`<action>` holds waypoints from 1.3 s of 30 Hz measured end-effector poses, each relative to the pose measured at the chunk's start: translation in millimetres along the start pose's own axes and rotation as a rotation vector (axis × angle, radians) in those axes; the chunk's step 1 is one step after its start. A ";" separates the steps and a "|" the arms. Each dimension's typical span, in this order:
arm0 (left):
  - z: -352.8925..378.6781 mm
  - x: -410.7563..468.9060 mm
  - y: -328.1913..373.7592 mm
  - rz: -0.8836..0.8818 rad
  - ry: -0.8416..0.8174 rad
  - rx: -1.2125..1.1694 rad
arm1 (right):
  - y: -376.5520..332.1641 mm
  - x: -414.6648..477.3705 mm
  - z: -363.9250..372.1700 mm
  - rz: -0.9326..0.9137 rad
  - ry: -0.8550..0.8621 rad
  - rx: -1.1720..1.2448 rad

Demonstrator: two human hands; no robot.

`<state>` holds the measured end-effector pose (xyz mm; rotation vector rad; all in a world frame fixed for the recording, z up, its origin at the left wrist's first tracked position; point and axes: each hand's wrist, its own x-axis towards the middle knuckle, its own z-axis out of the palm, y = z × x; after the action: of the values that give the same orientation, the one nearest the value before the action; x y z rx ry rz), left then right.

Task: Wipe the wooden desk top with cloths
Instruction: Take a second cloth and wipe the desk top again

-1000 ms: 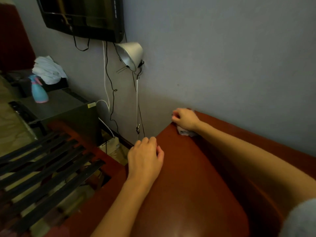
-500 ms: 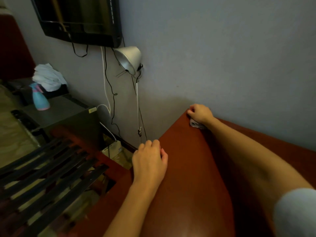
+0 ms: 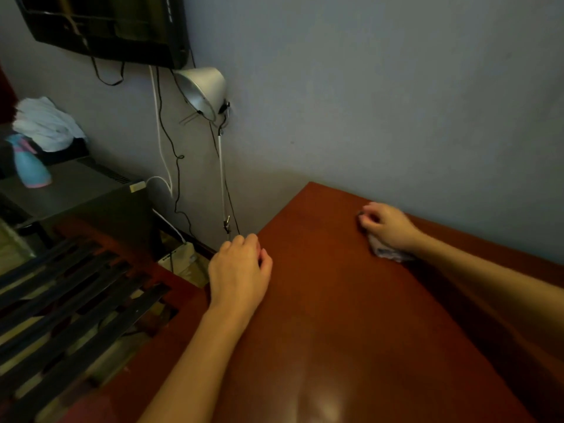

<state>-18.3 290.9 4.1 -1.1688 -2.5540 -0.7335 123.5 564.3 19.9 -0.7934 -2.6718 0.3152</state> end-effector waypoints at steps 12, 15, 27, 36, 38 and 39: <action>0.0 1.6 0.7 -0.004 -0.016 0.017 | -69.5 67.5 37.2 -0.030 -0.068 -0.116; 0.2 -0.2 -0.1 -0.007 -0.015 0.000 | -90.4 25.1 31.6 -0.230 -0.106 -0.063; 2.1 0.8 -0.2 0.005 0.014 0.013 | -18.3 54.1 16.7 0.193 -0.010 -0.084; 0.4 1.3 -0.8 -0.015 -0.010 -0.001 | -121.2 35.6 51.1 -0.223 -0.095 -0.135; 0.5 -0.3 -2.3 -0.010 -0.002 -0.011 | -128.5 6.4 45.8 -0.318 -0.116 -0.069; 0.6 -1.1 -3.4 -0.006 0.007 -0.016 | -130.0 -10.0 41.0 -0.364 -0.128 -0.041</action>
<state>-20.1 288.6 2.0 -1.1615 -2.5522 -0.7590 52.7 447.4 18.8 -0.2934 -2.8794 0.2257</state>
